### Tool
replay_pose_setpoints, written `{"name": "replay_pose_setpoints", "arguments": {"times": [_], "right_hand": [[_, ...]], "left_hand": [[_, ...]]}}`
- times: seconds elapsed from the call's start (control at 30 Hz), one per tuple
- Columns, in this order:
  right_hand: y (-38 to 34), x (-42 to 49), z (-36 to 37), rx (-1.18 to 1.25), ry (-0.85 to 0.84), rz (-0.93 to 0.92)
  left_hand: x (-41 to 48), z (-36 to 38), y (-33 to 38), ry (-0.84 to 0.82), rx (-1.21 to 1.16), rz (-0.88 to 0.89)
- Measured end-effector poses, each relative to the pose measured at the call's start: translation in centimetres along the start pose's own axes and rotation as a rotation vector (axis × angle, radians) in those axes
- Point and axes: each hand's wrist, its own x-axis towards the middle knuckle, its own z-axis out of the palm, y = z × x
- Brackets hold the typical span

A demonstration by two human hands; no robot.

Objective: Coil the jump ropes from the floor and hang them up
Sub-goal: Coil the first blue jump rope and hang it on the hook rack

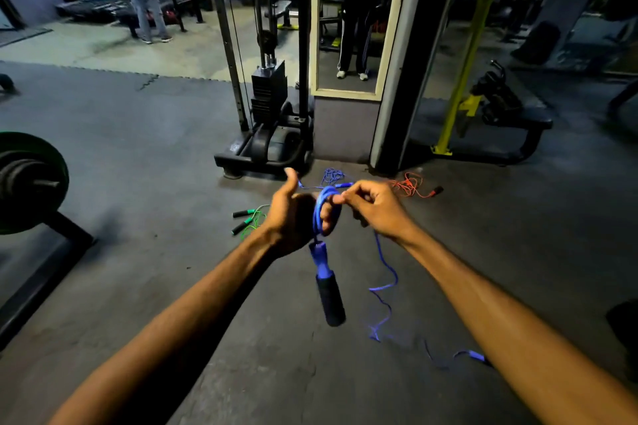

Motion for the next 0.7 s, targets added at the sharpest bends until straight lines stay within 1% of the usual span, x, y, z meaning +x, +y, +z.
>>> {"name": "replay_pose_setpoints", "arguments": {"times": [0.03, 0.07, 0.13, 0.17, 0.23, 0.3, 0.33, 0.4, 0.43, 0.47, 0.53, 0.57, 0.6, 0.63, 0.67, 0.7], "right_hand": [[1.0, -0.6, 0.9, -0.044, -0.047, 0.057], [1.9, -1.2, 1.7, -0.119, -0.131, 0.103], [2.2, -2.5, 2.9, -0.285, -0.325, 0.113], [1.7, -2.9, 3.2, -0.364, -0.406, 0.076], [-0.2, -2.5, 2.7, -0.505, -0.494, -0.059], [-2.5, -1.4, 1.4, -0.578, -0.471, -0.179], [-3.4, -0.8, 0.4, -0.562, -0.440, -0.204], [-3.9, 0.2, -1.3, -0.449, -0.327, -0.199], [-3.3, 0.5, -1.6, -0.351, -0.241, -0.178], [-2.6, 0.6, -1.6, -0.231, -0.148, -0.136], [-0.4, 0.3, -0.5, -0.069, 0.007, -0.016], [0.6, -0.1, 0.3, -0.074, 0.025, 0.040], [1.5, -0.6, 1.1, -0.128, -0.017, 0.084], [2.1, -1.3, 1.8, -0.205, -0.106, 0.109], [2.2, -1.9, 2.3, -0.282, -0.215, 0.120], [1.8, -2.5, 2.7, -0.350, -0.323, 0.114]], "left_hand": [[0.1, -0.1, 0.2, 0.004, -0.142, 0.060], [0.3, -0.4, 0.3, 0.044, -0.210, 0.128], [0.9, -0.8, 0.3, 0.104, -0.245, 0.210], [1.1, -0.7, 0.3, 0.115, -0.203, 0.216], [1.2, -0.4, -0.4, 0.166, 0.089, 0.178], [0.7, 0.0, -1.3, 0.142, 0.410, 0.108], [0.4, 0.1, -1.6, 0.097, 0.503, 0.057], [0.4, -0.3, -1.4, -0.028, 0.548, -0.020], [0.3, -0.5, -1.0, -0.076, 0.506, -0.033], [0.4, -0.8, -0.5, -0.088, 0.416, -0.026], [0.4, -0.6, 0.3, -0.073, 0.088, -0.011], [0.4, -0.7, 0.5, -0.062, -0.091, 0.021], [0.5, -0.9, 0.6, -0.050, -0.226, 0.074], [0.7, -1.1, 0.6, -0.023, -0.308, 0.137], [0.8, -1.3, 0.5, 0.011, -0.332, 0.182], [1.0, -1.5, 0.3, 0.051, -0.303, 0.199]]}}
